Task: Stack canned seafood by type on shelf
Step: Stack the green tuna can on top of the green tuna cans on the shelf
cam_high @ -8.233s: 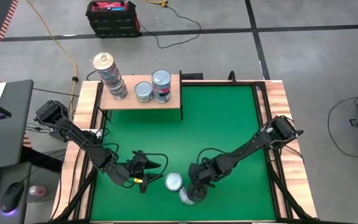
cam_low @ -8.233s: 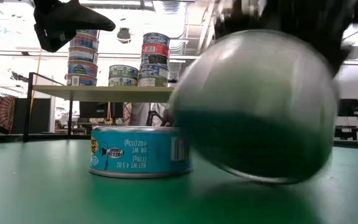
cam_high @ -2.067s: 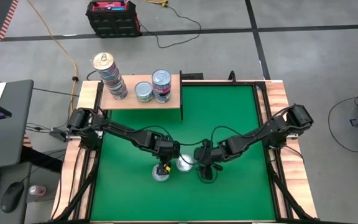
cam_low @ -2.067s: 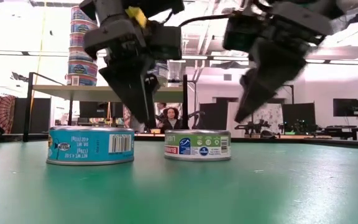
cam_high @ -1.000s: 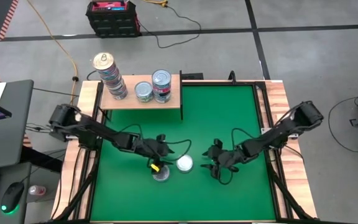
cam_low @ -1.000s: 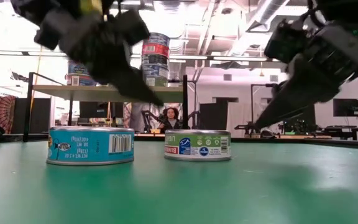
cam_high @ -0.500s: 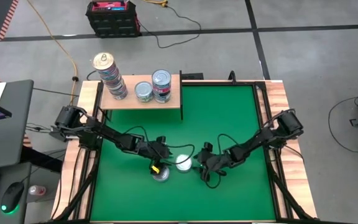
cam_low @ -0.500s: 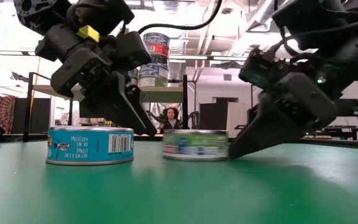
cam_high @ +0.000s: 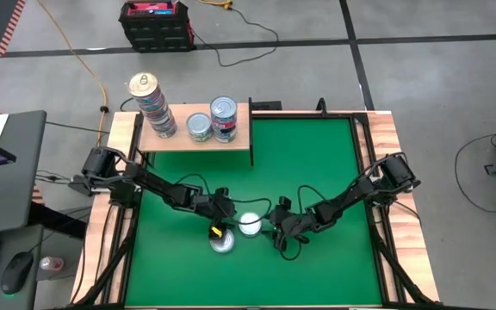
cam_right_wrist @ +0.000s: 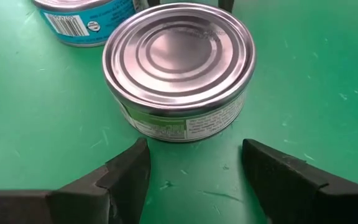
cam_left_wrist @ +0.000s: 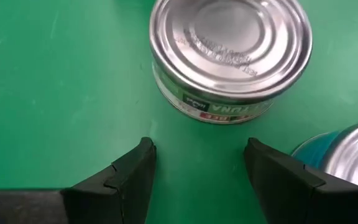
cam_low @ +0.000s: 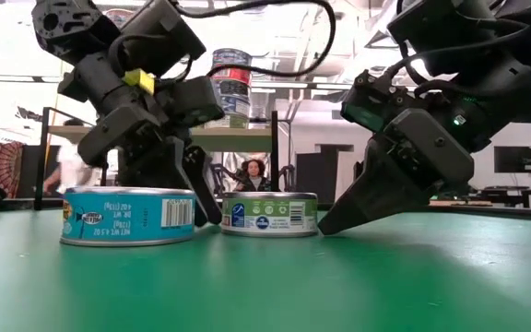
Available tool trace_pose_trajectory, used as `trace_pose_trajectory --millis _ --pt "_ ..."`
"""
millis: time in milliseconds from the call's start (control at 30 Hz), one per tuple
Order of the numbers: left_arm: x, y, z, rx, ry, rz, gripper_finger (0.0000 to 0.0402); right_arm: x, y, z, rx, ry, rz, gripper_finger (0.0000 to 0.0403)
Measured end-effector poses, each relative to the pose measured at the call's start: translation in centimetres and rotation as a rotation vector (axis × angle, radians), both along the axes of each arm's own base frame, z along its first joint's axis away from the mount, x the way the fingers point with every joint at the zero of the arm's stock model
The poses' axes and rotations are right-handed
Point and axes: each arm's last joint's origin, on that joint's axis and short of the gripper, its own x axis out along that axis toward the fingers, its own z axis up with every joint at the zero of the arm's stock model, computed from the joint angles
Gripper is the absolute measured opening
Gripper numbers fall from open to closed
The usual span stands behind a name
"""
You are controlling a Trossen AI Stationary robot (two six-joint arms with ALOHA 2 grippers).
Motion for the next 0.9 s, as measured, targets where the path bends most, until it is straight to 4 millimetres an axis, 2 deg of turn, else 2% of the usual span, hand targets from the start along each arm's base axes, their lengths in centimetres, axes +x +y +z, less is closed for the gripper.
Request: trace_pose_trajectory --millis 133,333,533,633,767,900 --pt "0.3 -0.2 -0.5 0.007 -0.016 -0.016 0.0233 0.3 0.1 0.2 0.003 -0.006 0.001 0.0290" --pt "0.8 -0.4 -0.2 0.006 -0.057 0.000 0.0233 1.3 0.3 1.0 -0.019 -0.033 0.036 0.0290" --pt "1.2 -0.7 0.3 -0.005 -0.045 -0.050 0.0233 2.9 -0.4 2.2 -0.059 -0.059 0.052 0.0290" --pt "1.2 -0.7 0.3 -0.017 -0.011 -0.034 0.0233 4.0 -1.0 3.3 -0.087 -0.091 0.050 0.0290" --pt "1.6 -0.8 0.7 -0.035 0.010 -0.009 0.0233 5.7 -1.3 6.4 -0.095 -0.231 0.025 0.0290" --pt "2.2 -0.8 1.7 -0.069 -0.029 0.026 0.0233 6.2 -1.9 6.8 -0.124 -0.214 0.013 0.0290"
